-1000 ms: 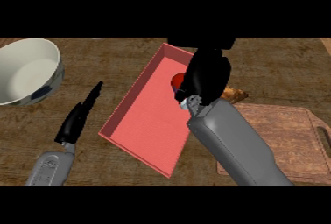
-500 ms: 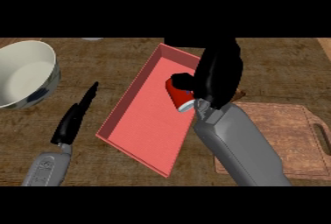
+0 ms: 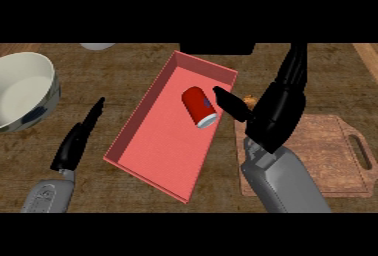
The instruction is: Pick the can from the cutting board and place it in the cardboard box
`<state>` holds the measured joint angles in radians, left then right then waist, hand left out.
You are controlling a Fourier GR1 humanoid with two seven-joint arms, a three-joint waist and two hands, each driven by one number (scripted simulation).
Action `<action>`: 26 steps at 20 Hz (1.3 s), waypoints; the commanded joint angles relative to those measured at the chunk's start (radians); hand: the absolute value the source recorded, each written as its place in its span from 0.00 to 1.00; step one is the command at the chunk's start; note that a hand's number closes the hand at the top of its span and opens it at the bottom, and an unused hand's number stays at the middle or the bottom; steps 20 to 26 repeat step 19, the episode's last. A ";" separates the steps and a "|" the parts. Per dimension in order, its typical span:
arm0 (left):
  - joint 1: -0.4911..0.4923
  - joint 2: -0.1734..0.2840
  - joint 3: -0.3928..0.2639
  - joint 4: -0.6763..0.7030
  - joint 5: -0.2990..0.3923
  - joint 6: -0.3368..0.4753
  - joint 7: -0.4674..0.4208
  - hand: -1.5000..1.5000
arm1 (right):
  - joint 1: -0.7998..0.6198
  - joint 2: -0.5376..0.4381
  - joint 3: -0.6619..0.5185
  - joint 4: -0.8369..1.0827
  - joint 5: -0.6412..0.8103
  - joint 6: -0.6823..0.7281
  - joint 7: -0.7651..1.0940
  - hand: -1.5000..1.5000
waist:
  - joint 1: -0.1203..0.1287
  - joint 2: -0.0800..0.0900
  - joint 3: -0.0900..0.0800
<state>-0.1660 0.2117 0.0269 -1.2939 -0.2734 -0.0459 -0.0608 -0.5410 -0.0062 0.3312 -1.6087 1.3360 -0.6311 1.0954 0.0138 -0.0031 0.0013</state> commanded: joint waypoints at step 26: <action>0.004 -0.015 0.009 -0.005 -0.011 0.005 0.002 0.50 | 0.859 0.006 0.277 -0.361 0.242 -0.521 -0.020 0.00 | -0.023 0.002 -0.001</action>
